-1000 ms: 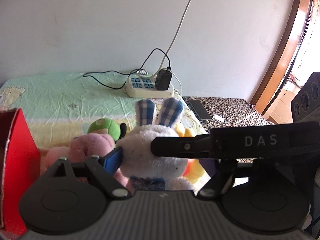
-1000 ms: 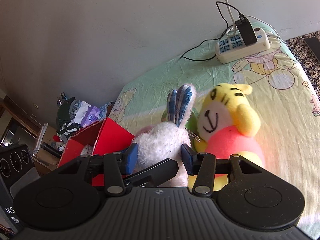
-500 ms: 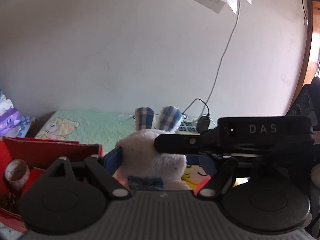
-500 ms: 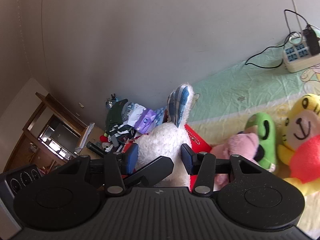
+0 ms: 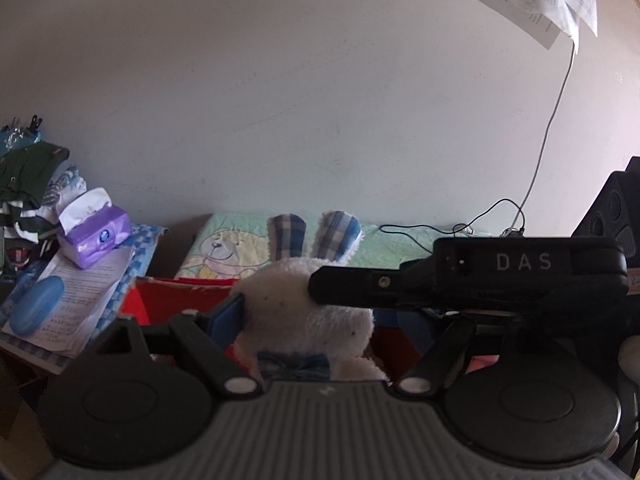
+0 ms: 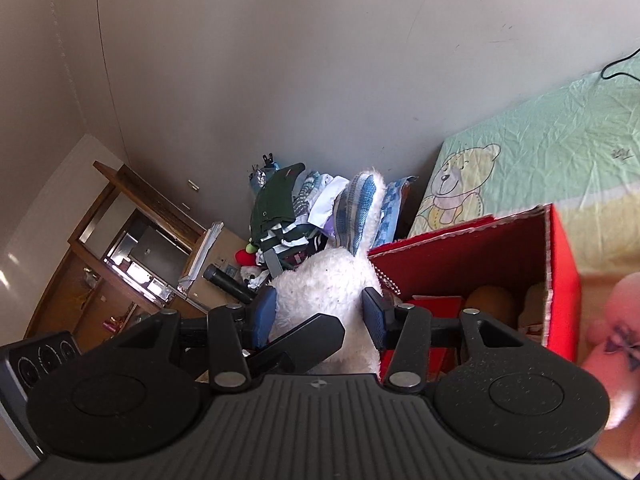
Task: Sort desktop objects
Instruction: 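Lift the bunny with the right gripper and carry it toward the red box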
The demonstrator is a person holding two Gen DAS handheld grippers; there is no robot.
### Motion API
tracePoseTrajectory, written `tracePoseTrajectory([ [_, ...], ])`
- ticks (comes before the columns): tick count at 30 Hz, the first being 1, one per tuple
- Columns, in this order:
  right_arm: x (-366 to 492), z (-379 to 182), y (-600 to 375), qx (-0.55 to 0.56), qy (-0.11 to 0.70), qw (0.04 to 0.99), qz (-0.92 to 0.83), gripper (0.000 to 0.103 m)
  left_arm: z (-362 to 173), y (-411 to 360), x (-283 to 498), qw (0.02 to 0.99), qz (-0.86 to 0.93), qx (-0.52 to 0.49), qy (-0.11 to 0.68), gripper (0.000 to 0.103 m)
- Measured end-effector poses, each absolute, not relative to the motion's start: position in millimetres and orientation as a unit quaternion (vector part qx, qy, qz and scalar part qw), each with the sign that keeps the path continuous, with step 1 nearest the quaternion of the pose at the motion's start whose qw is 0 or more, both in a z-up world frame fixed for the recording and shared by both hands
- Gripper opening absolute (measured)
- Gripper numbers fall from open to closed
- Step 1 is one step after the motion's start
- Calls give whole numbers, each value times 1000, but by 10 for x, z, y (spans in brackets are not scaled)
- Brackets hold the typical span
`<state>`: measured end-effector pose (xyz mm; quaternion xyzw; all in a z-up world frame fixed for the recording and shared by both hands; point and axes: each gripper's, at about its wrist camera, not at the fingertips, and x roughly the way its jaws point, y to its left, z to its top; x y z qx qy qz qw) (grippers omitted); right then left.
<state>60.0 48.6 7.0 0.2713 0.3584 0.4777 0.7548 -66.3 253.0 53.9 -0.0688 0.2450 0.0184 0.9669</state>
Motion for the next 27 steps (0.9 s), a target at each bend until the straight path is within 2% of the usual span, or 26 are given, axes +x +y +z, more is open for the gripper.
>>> tracePoseTrajectory([
  [13,623,-465,1134,306,433,717,452,50,-42,3343,-660,947,41,-52,316,80],
  [27,616,-548,1331,249,494,719,421,54,-196,3460,-650,938,49,-47,341,80],
])
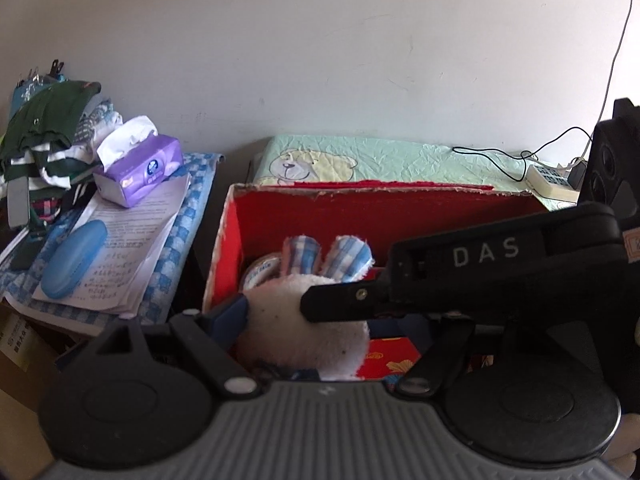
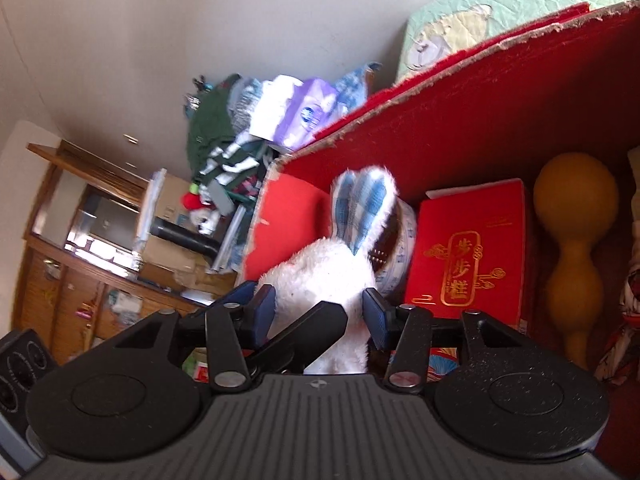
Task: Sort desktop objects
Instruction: 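Lift the bunny with the right gripper and carry it toward the red box, then lower the bunny into the red box and open the right gripper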
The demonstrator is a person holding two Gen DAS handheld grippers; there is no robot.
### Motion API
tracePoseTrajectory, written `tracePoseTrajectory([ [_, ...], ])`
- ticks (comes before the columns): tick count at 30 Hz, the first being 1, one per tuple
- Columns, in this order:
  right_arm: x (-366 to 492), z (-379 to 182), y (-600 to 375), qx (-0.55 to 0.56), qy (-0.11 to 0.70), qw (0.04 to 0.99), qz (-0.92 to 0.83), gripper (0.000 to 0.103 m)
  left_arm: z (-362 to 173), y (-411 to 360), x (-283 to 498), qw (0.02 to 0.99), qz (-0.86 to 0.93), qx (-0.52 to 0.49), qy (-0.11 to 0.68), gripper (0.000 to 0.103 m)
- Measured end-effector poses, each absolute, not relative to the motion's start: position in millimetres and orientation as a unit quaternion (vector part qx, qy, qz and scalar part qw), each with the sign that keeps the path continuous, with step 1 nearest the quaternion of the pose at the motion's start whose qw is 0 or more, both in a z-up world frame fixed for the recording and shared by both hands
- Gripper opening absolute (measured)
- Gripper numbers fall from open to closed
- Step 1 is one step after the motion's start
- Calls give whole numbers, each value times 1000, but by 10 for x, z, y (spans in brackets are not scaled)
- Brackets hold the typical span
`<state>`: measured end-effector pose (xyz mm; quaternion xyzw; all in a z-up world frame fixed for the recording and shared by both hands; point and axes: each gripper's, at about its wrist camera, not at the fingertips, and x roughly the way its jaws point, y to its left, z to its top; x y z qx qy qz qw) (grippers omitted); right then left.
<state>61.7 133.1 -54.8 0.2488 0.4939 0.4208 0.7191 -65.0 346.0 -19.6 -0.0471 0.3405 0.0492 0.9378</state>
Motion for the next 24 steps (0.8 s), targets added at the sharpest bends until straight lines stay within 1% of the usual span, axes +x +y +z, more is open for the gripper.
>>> tracePoseTrajectory([
  [3,618,-555,1336,244,494,722,419,55,-224,3455,-663,937,51,-42,343,81],
  [7,600,-511,1308,239,485,733,413,60,-225,3454,-670,936,48,-39,346,81],
  [11,606,-457,1237,248,471,751,391,61,-202,3474,-717,936,45,-45,346,82],
  [15,677,-499,1293,237,496,759,349,57,-210,3472,-751,935,40,-45,350,82],
  [19,727,-604,1354,262,525,732,345,53,-206,3470,-780,935,37,-45,349,82],
  [21,722,-582,1406,260,523,729,358,49,-204,3472,-793,935,36,-48,349,82],
  [23,701,-516,1482,248,515,728,378,48,-202,3472,-801,935,36,-48,349,82],
  [24,694,-490,1525,239,512,729,387,48,-195,3482,-808,935,38,-50,348,80],
])
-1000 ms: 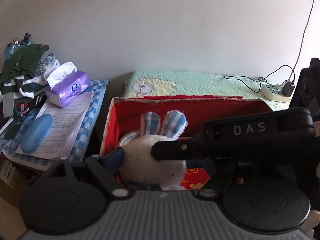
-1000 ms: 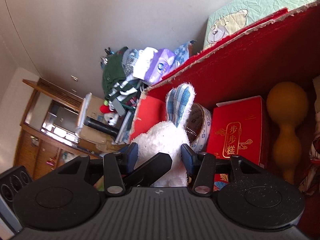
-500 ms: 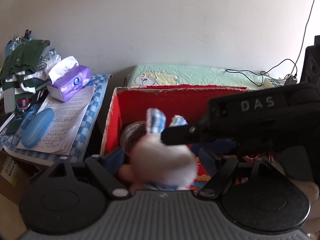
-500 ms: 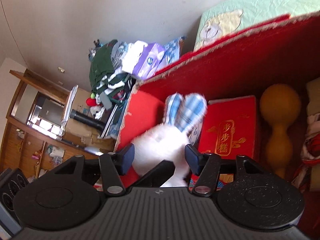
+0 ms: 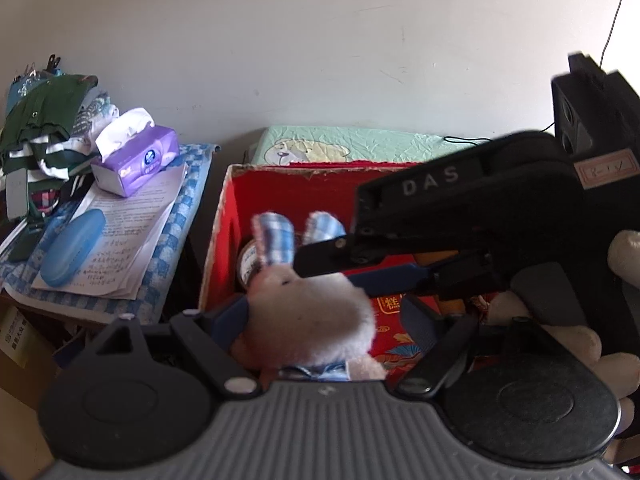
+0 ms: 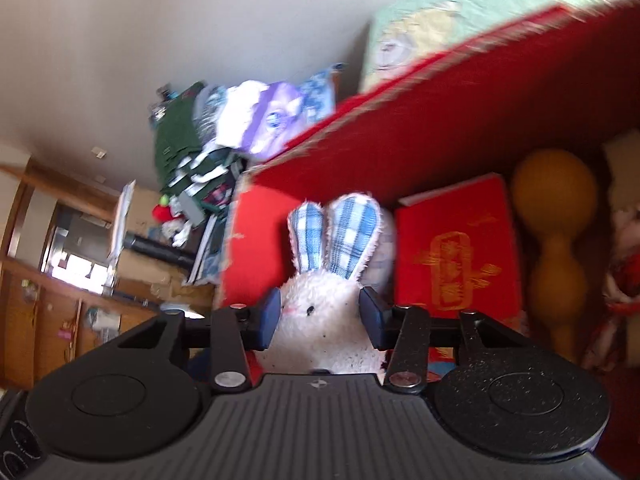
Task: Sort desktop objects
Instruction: 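Lower the bunny into the red box and open the right gripper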
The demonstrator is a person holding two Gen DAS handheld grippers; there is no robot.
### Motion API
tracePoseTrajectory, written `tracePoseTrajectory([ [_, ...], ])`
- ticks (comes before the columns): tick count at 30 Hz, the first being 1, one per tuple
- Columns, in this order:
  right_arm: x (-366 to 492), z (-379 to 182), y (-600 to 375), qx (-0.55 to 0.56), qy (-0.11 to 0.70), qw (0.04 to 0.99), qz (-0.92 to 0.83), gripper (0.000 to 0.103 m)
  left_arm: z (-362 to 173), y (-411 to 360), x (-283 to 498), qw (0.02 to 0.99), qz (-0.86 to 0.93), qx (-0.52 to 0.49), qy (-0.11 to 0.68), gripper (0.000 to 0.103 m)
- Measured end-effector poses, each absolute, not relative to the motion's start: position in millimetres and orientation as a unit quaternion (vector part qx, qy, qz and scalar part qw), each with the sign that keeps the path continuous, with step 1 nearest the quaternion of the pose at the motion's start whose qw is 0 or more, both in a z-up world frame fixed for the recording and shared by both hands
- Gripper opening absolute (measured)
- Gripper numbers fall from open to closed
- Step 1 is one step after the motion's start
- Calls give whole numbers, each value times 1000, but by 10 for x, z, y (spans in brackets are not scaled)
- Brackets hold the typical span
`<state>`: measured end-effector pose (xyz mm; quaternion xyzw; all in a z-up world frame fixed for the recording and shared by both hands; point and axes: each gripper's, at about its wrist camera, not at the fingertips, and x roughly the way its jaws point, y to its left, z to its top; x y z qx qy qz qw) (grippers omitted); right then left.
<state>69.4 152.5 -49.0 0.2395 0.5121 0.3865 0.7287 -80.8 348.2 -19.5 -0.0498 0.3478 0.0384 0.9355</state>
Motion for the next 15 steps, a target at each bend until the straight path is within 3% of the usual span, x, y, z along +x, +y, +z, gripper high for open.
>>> tracePoseTrajectory([
  [4,729,-466,1661,213,519,736,378,49,-199,3482,-779,933,44,-43,355,75],
  [10,740,-457,1602,215,521,737,372,52,-221,3435,-733,930,53,-36,362,84],
  [15,736,-458,1482,233,521,740,357,58,-230,3393,-679,926,66,-26,370,84],
])
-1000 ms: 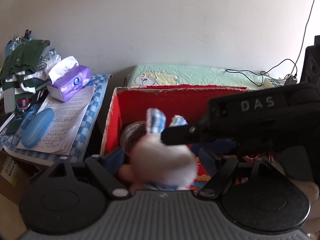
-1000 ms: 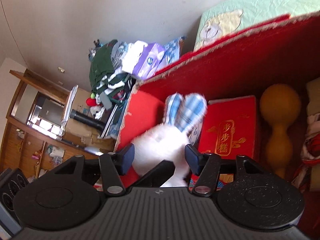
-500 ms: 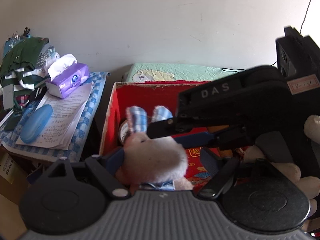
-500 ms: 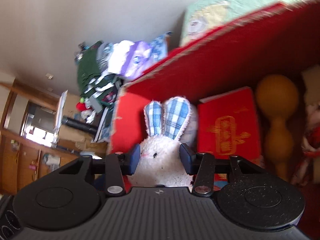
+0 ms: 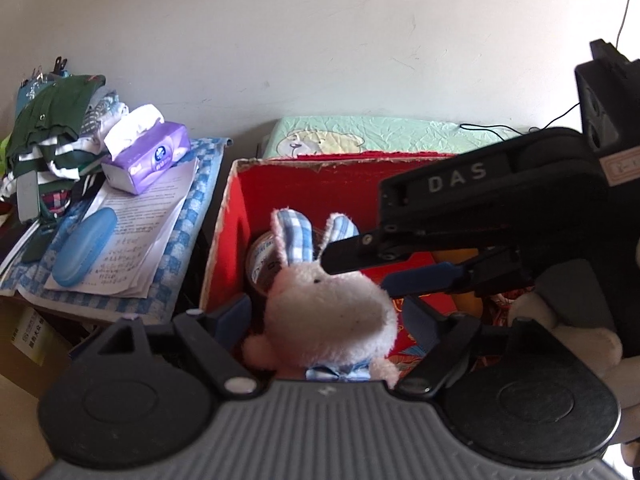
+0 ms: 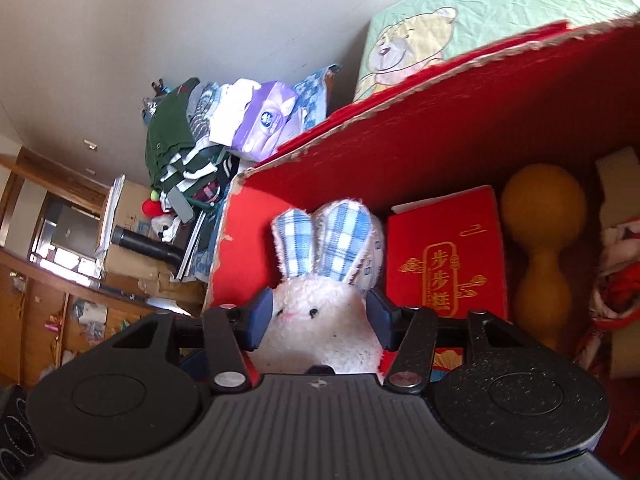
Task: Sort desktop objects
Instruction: 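Lower the bunny into the red box and open the right gripper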
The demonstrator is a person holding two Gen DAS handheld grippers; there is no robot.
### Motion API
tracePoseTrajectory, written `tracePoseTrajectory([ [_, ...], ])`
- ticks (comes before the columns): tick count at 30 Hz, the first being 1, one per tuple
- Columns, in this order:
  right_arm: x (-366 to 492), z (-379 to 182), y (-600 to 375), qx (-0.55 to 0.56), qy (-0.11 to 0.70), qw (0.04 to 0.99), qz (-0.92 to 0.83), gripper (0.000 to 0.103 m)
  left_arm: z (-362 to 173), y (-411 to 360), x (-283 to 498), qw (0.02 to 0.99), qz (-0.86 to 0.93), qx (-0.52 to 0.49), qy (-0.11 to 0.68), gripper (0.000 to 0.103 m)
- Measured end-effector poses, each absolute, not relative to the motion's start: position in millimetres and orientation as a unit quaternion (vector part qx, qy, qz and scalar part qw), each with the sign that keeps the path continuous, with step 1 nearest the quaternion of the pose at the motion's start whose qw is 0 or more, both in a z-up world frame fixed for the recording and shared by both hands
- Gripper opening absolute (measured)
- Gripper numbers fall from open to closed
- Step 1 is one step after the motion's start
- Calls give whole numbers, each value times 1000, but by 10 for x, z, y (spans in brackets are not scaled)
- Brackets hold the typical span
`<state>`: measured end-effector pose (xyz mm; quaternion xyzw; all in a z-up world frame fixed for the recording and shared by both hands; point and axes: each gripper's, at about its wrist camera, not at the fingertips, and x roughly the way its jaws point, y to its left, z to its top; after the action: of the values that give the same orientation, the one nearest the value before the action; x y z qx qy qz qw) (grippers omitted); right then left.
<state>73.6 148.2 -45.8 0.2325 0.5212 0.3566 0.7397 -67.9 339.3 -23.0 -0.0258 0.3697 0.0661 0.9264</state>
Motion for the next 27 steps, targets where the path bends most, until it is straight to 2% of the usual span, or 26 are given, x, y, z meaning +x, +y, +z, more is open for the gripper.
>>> tracePoseTrajectory([
  [11,679,-363,1278,247,500,756,344,58,-140,3376,-684,926,95,-18,365,86],
  [20,613,-298,1096,249,483,773,327,58,-154,3300,-613,911,128,-16,392,87],
  [27,552,-258,930,245,476,777,332,58,-141,3130,-594,899,155,-22,408,93],
])
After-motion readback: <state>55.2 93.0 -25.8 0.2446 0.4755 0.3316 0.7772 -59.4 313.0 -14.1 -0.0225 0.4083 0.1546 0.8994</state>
